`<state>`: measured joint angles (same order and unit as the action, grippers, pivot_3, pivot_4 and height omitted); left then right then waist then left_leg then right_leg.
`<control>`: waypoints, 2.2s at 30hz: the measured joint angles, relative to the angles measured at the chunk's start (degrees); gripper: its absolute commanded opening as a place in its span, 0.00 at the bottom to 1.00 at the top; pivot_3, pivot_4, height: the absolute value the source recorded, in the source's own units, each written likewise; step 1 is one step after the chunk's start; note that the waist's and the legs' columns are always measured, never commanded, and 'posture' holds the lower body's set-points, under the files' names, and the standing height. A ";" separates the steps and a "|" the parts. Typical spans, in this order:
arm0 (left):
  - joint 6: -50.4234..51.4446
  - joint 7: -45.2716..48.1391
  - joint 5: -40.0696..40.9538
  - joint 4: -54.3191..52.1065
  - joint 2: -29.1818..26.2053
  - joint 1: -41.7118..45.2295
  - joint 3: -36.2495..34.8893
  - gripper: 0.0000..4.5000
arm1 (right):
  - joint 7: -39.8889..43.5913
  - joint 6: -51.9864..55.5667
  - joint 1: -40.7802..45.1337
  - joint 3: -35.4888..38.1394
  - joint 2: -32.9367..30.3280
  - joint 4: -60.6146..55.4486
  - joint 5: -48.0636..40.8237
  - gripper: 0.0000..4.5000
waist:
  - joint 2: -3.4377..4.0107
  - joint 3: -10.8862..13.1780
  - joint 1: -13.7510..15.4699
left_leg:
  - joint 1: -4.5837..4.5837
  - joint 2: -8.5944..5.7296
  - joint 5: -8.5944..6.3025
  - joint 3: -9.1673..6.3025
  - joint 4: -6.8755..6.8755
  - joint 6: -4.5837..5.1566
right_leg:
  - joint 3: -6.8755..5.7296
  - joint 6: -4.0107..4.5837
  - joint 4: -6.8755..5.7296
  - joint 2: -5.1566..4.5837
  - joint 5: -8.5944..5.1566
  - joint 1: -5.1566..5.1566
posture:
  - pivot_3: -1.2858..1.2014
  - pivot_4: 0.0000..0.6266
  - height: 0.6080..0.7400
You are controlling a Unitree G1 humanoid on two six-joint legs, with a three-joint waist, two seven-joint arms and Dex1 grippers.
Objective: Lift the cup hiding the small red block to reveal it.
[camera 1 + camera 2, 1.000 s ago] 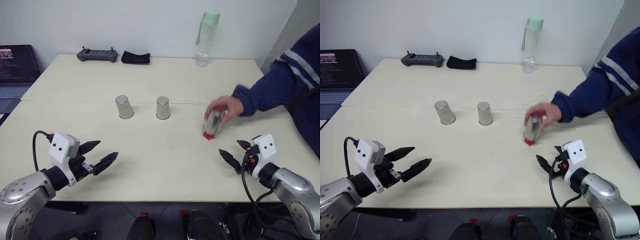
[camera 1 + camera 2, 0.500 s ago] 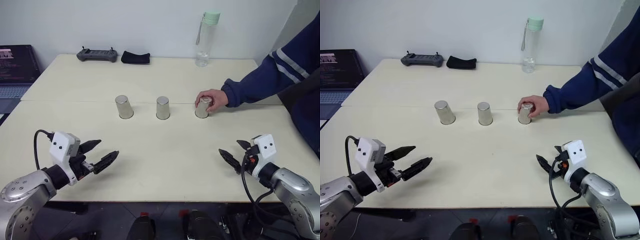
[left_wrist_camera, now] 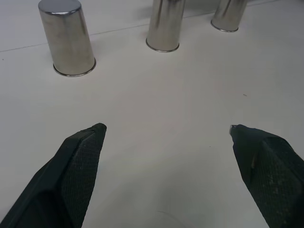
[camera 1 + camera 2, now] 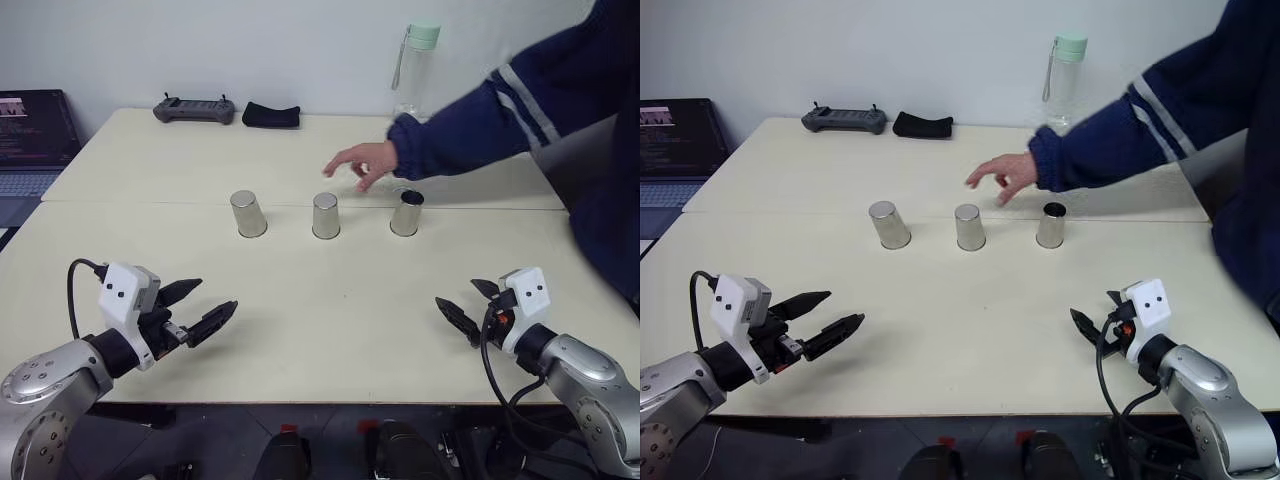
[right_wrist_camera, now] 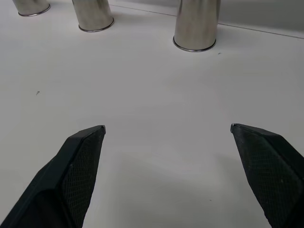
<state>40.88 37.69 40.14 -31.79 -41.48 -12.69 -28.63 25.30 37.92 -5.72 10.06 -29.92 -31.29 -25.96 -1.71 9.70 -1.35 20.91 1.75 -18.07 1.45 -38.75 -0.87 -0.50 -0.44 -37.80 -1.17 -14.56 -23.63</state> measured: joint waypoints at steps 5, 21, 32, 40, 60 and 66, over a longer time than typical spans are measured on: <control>0.00 -0.02 -0.04 0.04 0.00 0.19 0.01 0.99 | 0.04 0.00 0.03 0.00 0.00 0.00 0.00 1.00 | 0.00 0.00 -0.01 | 0.00 0.00 0.00 0.00 0.00 0.00 | 0.00 0.00 -0.01 0.00 0.00 0.00 | 0.52 0.24 1.00; -0.01 -0.02 -0.10 0.05 0.01 0.15 0.01 0.99 | 0.09 -0.03 0.11 0.00 -0.01 0.01 0.04 1.00 | 0.00 0.00 -0.01 | 0.00 0.00 0.00 0.00 0.00 0.00 | 0.00 0.00 -0.02 0.00 0.00 0.00 | 0.52 0.24 1.00; -0.01 -0.06 -0.32 0.13 0.00 0.36 0.01 0.99 | 0.00 -0.03 0.13 -0.02 0.00 0.02 0.07 1.00 | 0.00 0.00 -0.01 | 0.00 0.00 0.00 0.00 0.00 0.00 | 0.00 0.00 -0.03 0.00 0.00 0.00 | 0.52 0.24 1.00; -0.02 -0.03 -0.77 0.16 0.00 0.82 0.01 0.99 | -0.28 -0.07 0.12 -0.03 0.03 0.02 0.08 1.00 | 0.00 0.00 0.00 | 0.00 0.00 0.00 0.00 0.00 0.00 | 0.00 0.00 -0.03 0.00 0.00 0.00 | 0.52 0.24 1.00; 0.81 -3.63 -0.93 0.71 0.84 1.25 -0.90 0.99 | -1.16 0.41 1.71 -0.49 0.38 0.01 0.06 1.00 | 0.00 0.00 -0.02 | -0.01 0.00 0.00 0.00 -0.01 0.00 | 0.00 0.00 -0.06 0.00 0.00 0.00 | 0.52 0.24 1.00; 0.78 -4.67 -0.98 0.50 1.42 -0.28 -0.99 0.99 | -0.53 0.12 2.26 -1.44 0.36 0.07 0.53 1.00 | 0.00 0.00 -0.02 | -0.01 0.00 0.00 0.00 -0.01 0.00 | 0.01 0.01 -0.06 0.00 0.00 0.00 | 0.52 0.24 1.00</control>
<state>41.66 33.02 39.16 -31.29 -40.06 -12.98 -29.62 24.77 38.04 -3.46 8.62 -29.56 -31.21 -25.43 -1.72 9.70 -1.37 20.90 1.75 -18.07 1.45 -38.77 -0.87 -0.49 -0.44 -37.86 -1.17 -14.56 -23.63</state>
